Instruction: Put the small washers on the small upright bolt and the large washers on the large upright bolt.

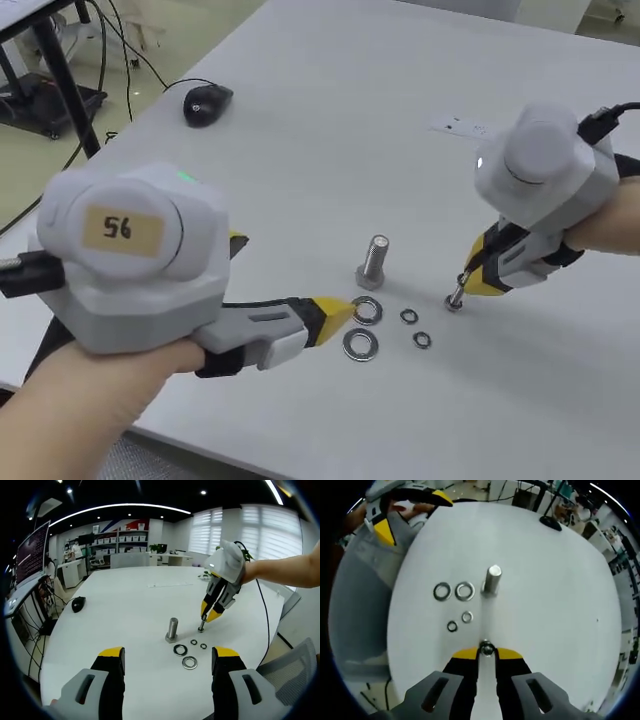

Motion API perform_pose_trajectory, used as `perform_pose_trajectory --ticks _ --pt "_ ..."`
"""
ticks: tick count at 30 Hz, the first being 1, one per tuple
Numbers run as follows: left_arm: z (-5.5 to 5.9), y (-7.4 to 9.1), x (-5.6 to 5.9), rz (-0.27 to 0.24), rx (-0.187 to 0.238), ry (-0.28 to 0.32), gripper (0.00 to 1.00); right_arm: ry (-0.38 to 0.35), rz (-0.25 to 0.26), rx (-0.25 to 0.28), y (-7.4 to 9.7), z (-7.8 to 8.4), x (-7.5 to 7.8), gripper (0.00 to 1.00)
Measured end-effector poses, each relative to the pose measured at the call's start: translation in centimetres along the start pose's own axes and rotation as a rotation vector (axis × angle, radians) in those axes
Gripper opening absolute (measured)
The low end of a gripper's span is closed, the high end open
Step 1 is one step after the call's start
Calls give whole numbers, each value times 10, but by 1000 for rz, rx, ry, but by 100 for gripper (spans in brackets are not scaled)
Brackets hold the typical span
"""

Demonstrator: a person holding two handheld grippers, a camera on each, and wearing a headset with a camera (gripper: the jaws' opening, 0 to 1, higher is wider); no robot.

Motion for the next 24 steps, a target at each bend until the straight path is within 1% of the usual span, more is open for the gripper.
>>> perform_pose_trajectory --ticks 3,6,11,13,15,18,20,24 --pt "2 -1 -1 -2 -11 5 70 -1 -4 3 -6 2 0 12" --pt "3 -1 -2 -2 -12 3 70 0 -6 5 -11 4 0 12" --pt "5 -2 -4 -4 -18 6 70 -1 -14 9 -17 7 0 13" --pt "6 -2 -4 -6 -27 5 70 -3 -12 16 -19 7 1 13" --pt "5 -2 -4 -7 -28 4 70 -8 -14 26 -19 7 1 15" --pt "4 0 -5 -10 -29 -5 70 -11 -8 26 -20 9 1 15" --pt "4 0 -5 -13 -32 -12 70 -18 -5 33 -19 9 0 15" --pt "1 2 -5 -17 -26 -14 70 -37 4 44 -15 12 -1 15"
Point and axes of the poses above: the centre of the closed fingertips' face, and the gripper's own axes: y roughly backward along the fingers, x roughly to its right, z roughly out of its underside, the point moved 5 cm from there along y, roughly backward along the fingers, and after that the axes turned 7 degrees about y, right-handed, at the moved point
